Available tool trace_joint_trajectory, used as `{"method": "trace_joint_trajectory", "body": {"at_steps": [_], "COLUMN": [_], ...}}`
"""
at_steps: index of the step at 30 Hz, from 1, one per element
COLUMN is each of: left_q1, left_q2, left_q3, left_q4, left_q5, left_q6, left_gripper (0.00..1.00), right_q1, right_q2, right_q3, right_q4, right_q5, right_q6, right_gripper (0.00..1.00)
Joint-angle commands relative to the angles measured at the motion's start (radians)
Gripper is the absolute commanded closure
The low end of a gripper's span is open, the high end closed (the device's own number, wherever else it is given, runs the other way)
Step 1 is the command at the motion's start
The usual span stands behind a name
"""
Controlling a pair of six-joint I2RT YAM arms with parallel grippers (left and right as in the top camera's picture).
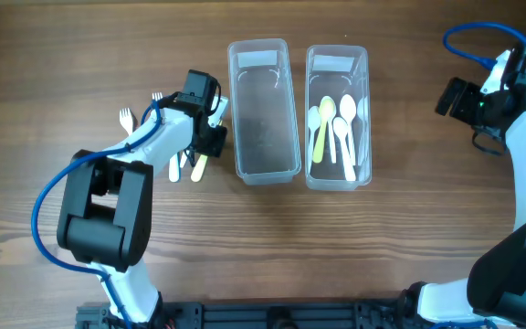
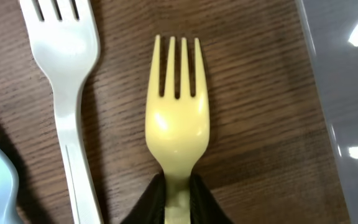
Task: Pack container
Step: 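Move the left gripper to the forks and grasp the yellow fork, then place the yellow fork into the left container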
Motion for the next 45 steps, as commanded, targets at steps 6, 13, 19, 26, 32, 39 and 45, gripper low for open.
{"method": "trace_joint_trajectory", "body": {"at_steps": [6,13,19,26,32,39,45], "left_q1": [-0.008,-0.045,-0.182,-0.268,-0.262,-0.215,-0.087], "left_q2": [-0.050,-0.124,-0.116,0.005,0.134,0.084,0.023], "left_q3": [0.144,0.553,0.606,0.602,0.602,0.651,0.656], "left_q4": [-0.253,-0.502,-0.440,-0.397,-0.392,-0.452,-0.549], "left_q5": [-0.022,-0.006,0.034,-0.095,-0.097,-0.106,-0.174], "left_q6": [-0.029,-0.215,-0.422,-0.657,-0.616,-0.460,-0.322], "left_gripper": [0.96,0.96,0.96,0.96,0.91,0.44,0.45], "right_q1": [0.000,0.000,0.000,0.000,0.000,0.000,0.000], "right_q2": [0.010,0.010,0.010,0.010,0.010,0.010,0.010], "right_q3": [-0.011,-0.011,-0.011,-0.011,-0.011,-0.011,-0.011], "right_q4": [0.004,0.004,0.004,0.004,0.004,0.006,0.006], "right_q5": [0.010,0.010,0.010,0.010,0.010,0.010,0.010], "right_q6": [0.000,0.000,0.000,0.000,0.000,0.001,0.000], "right_gripper": [0.00,0.00,0.00,0.00,0.00,0.00,0.00]}}
